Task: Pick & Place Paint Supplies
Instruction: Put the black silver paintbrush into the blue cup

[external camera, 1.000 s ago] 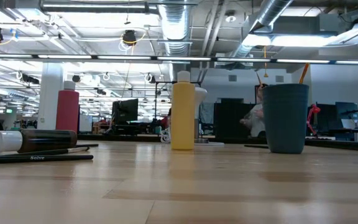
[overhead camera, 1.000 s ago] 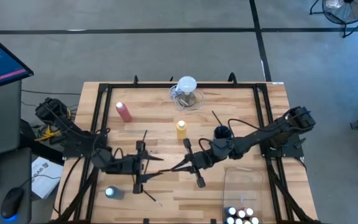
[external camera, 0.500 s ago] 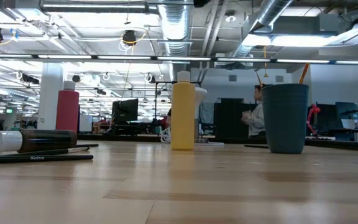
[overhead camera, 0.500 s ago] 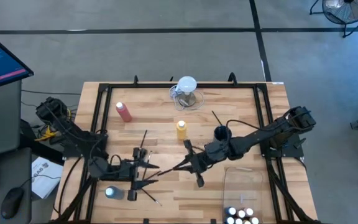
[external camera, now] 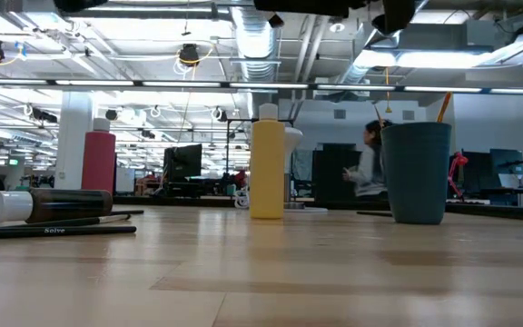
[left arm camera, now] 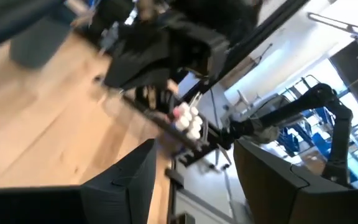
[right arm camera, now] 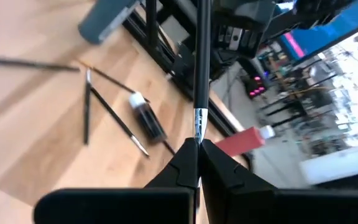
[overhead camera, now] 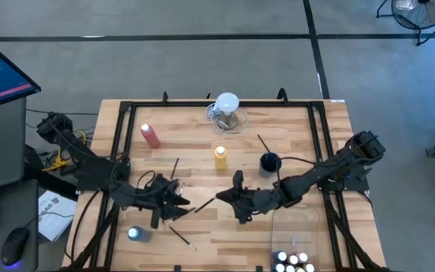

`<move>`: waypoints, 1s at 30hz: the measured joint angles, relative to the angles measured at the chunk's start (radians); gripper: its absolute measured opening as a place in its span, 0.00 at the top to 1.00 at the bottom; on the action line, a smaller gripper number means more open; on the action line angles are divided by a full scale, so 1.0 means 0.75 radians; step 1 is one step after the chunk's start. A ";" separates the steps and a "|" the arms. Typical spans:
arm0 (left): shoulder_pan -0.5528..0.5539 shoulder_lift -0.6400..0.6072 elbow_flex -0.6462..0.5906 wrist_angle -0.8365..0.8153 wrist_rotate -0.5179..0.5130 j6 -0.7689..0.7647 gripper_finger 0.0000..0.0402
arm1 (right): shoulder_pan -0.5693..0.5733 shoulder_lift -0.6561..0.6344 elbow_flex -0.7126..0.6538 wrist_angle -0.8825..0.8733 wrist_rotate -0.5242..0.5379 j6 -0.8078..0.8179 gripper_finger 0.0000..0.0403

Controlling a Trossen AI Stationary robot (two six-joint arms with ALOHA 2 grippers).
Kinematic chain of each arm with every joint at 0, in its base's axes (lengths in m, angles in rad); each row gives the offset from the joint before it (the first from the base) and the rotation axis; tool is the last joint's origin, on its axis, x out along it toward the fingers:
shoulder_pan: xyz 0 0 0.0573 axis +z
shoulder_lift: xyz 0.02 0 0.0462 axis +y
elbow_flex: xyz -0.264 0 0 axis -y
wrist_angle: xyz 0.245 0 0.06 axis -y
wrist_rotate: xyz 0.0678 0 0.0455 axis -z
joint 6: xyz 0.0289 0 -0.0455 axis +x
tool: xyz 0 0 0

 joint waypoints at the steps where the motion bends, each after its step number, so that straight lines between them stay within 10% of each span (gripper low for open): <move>1: 0.017 -0.023 0.000 -0.048 0.024 -0.054 0.52 | 0.009 0.000 0.002 -0.013 0.033 -0.025 1.00; 11: 0.234 -0.057 -0.002 -0.262 0.472 -0.360 0.52 | 0.066 0.079 0.131 -0.228 0.350 -0.146 1.00; 30: 0.332 -0.080 -0.056 -0.335 0.851 -0.426 0.52 | 0.082 0.453 0.545 -0.573 0.707 -0.243 1.00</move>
